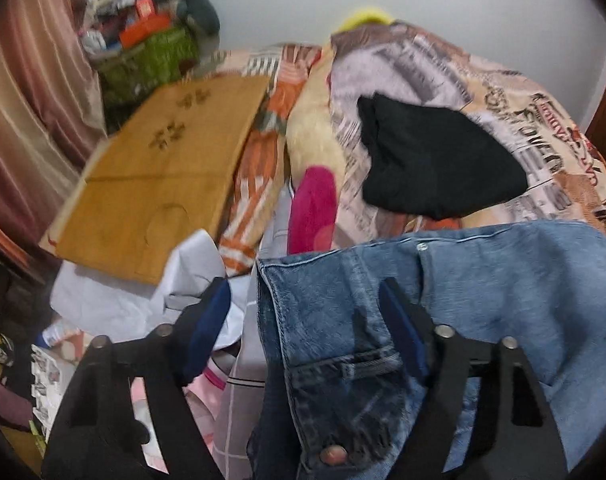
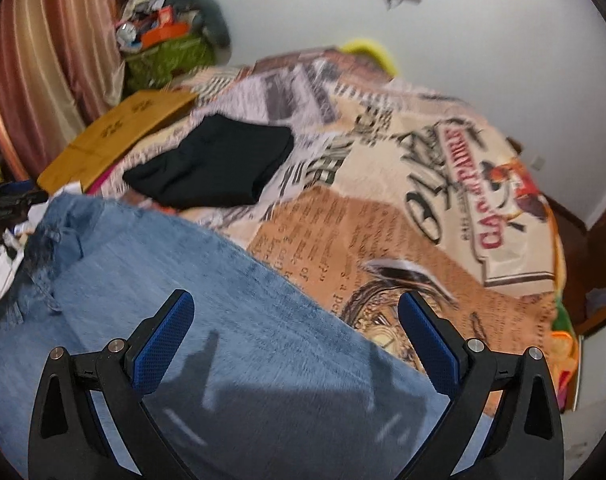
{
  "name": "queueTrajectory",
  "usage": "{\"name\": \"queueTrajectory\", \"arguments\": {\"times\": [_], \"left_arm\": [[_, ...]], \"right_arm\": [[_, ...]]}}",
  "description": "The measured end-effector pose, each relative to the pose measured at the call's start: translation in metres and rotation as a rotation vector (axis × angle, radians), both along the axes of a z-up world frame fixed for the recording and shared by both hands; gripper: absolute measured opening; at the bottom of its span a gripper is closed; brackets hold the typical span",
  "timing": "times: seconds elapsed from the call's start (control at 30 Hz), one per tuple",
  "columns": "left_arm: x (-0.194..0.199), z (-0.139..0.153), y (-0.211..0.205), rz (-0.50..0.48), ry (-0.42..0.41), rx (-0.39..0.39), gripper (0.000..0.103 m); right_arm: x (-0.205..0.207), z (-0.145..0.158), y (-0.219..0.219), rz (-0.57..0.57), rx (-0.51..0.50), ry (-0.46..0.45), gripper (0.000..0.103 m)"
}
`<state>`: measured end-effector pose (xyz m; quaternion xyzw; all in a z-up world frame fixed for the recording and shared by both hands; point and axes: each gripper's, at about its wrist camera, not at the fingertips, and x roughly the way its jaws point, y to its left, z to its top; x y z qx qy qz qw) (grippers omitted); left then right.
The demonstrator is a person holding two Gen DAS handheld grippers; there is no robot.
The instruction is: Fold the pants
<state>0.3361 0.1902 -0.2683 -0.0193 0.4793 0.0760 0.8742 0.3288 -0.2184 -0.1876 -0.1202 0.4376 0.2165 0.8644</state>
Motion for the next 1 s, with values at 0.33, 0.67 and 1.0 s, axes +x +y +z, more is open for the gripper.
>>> {"name": "queueTrajectory", "arguments": {"times": [0.33,0.67,1.0], "left_arm": [[0.034,-0.037,0.025,0.047,0.159,-0.201,0.039],[0.045,-0.055,0.056,0.094,0.254,-0.455,0.031],[0.035,-0.020,0.024,0.061,0.212,-0.234,0.003]], "right_arm": [[0.036,-0.034,0.014,0.152,0.001,0.178,0.069],[0.041,-0.037,0.024,0.257,0.006,0.235,0.044],[0.028,-0.034,0.031,0.235,-0.037,0.218,0.013]]}}
